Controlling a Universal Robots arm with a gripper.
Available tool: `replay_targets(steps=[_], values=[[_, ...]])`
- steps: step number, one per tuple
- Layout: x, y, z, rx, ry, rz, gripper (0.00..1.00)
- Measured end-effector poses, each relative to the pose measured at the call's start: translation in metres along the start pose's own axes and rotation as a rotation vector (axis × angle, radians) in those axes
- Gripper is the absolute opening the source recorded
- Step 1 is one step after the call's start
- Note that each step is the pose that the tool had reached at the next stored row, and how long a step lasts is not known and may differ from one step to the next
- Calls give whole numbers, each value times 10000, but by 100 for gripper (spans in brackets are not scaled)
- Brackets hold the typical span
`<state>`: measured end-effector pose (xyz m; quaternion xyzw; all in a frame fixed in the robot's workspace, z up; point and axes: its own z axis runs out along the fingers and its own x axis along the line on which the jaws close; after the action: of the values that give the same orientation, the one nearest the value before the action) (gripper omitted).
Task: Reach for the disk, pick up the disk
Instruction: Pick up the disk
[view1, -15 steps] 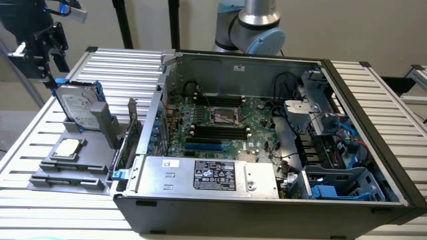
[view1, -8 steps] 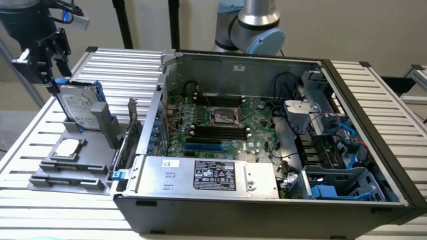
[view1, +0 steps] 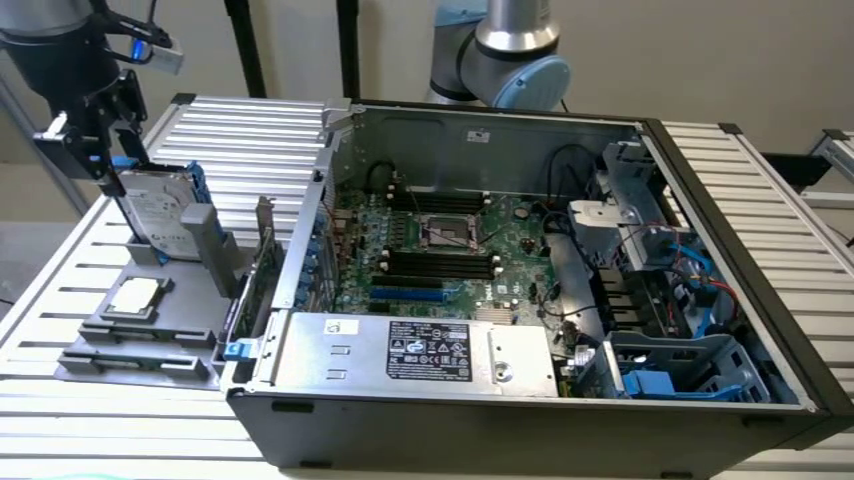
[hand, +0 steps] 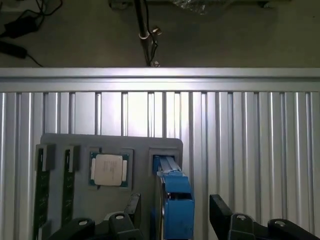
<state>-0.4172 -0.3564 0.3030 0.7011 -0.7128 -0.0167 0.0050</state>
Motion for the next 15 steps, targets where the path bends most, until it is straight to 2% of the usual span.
replay_targets(steps=[7, 10, 15], values=[[2, -4, 129, 0, -2, 20, 65], [3, -5, 177, -1, -23, 21, 65], [2, -6, 183, 0, -67, 62, 65]])
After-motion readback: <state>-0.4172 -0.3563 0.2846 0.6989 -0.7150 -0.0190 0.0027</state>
